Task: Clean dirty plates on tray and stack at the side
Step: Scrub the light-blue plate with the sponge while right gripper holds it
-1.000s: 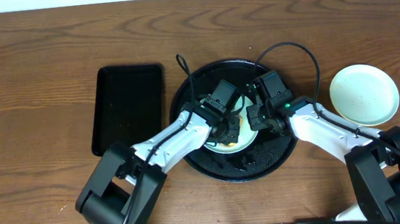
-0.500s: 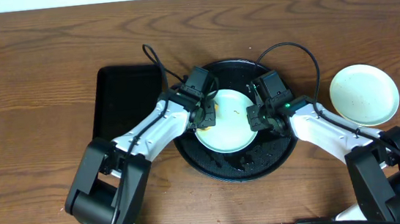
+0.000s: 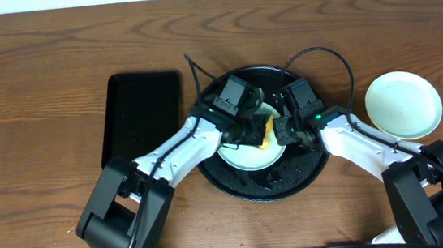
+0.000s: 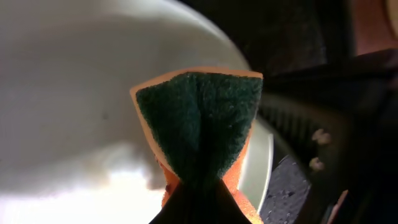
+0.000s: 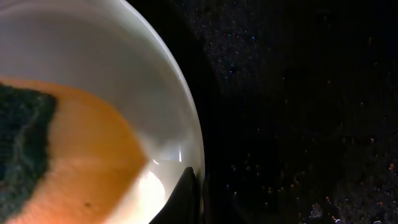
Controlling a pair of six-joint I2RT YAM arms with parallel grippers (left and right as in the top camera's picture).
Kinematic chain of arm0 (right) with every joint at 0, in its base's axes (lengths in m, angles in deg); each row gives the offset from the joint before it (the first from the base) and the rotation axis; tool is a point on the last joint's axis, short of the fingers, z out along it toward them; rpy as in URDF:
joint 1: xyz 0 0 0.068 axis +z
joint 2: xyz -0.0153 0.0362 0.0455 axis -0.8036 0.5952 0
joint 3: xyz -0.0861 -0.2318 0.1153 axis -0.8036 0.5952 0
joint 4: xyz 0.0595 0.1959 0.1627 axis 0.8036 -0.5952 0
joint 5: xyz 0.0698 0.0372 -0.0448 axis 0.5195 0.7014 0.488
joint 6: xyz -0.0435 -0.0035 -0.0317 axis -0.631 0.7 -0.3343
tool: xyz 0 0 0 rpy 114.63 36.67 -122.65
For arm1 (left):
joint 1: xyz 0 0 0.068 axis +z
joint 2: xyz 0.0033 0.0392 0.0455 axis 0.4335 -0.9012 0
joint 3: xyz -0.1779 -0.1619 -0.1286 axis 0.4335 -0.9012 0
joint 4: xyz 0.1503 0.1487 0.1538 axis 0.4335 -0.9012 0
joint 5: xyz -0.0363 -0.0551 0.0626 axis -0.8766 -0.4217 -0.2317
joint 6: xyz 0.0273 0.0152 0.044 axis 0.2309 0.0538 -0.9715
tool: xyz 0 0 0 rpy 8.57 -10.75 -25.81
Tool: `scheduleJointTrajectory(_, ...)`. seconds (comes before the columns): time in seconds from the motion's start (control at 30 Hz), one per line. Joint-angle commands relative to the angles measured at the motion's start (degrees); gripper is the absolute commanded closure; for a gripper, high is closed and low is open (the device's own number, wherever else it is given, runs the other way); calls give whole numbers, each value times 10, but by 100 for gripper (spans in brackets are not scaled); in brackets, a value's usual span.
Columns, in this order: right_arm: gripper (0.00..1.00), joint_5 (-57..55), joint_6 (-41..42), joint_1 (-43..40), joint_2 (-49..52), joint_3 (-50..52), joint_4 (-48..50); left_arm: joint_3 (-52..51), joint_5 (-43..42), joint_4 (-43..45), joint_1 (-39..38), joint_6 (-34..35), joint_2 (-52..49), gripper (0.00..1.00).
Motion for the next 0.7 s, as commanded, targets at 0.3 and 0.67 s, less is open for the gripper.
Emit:
scheduleJointTrajectory(0.3,99,-1,-16,7,5,10,-14,12,-18,64,-1,42,-59,93)
scheduleJointTrajectory(0.67,99,-1,-16,7,5,10,-14,13,145,-15,38,59,-61,92)
